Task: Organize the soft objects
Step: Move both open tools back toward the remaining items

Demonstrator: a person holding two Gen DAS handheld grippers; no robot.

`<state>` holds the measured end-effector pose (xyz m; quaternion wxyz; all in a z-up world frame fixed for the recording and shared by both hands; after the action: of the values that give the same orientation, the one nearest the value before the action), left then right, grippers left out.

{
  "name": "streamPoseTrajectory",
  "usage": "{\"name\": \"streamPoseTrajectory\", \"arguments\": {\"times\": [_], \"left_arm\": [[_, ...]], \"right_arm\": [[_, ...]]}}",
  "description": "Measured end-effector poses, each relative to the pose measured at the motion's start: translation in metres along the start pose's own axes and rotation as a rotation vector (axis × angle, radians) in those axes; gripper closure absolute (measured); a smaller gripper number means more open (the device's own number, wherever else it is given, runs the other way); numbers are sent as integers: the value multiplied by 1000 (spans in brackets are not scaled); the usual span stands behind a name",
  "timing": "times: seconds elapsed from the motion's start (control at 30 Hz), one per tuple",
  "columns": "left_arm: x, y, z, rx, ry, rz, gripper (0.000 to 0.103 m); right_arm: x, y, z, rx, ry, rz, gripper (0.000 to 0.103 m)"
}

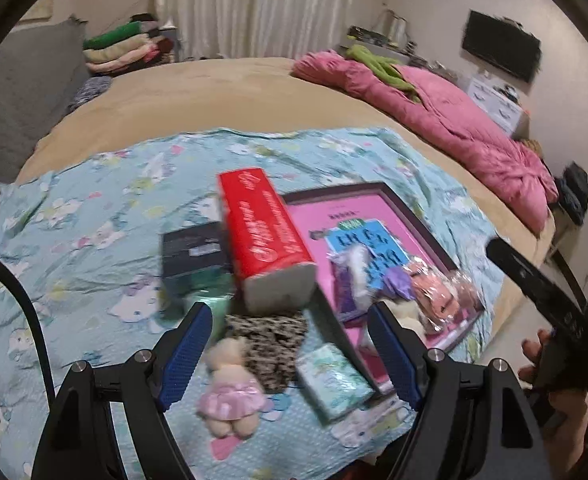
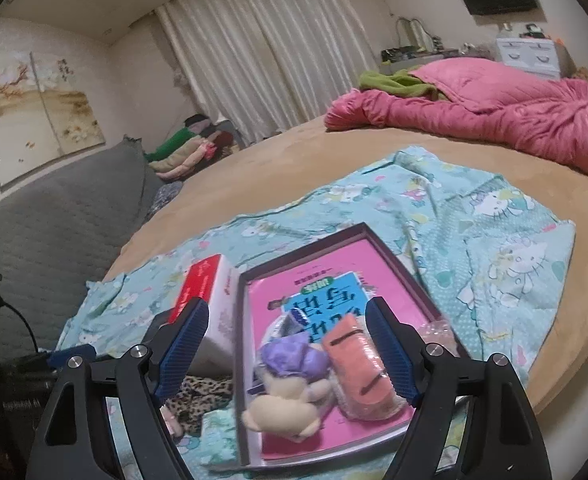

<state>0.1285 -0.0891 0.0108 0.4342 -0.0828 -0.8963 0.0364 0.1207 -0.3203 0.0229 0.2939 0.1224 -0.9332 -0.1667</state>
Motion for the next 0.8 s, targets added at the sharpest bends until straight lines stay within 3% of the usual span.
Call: {"name": "streamPoseTrajectory", "arguments": {"times": [0.4, 0.8], "left_arm": [[18, 63, 4, 113, -17, -55, 24], [7, 94, 23, 157, 18, -76, 24]], "right_arm": [[1, 45, 6, 71, 30, -50, 21], [-10, 89, 34, 182, 113, -84, 21]]}}
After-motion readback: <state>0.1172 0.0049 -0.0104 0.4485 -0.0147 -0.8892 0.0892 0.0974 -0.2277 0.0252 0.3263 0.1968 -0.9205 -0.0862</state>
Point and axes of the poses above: each gripper's, at about its wrist camera, not at the fingertips, and x roughly against the way its jaws point, y to its left, z to its underside, the point moved 7 cm from there along -x, roughly the way its jaws point, and after that the axes turned 1 degree about y, right-handed, at the moved point
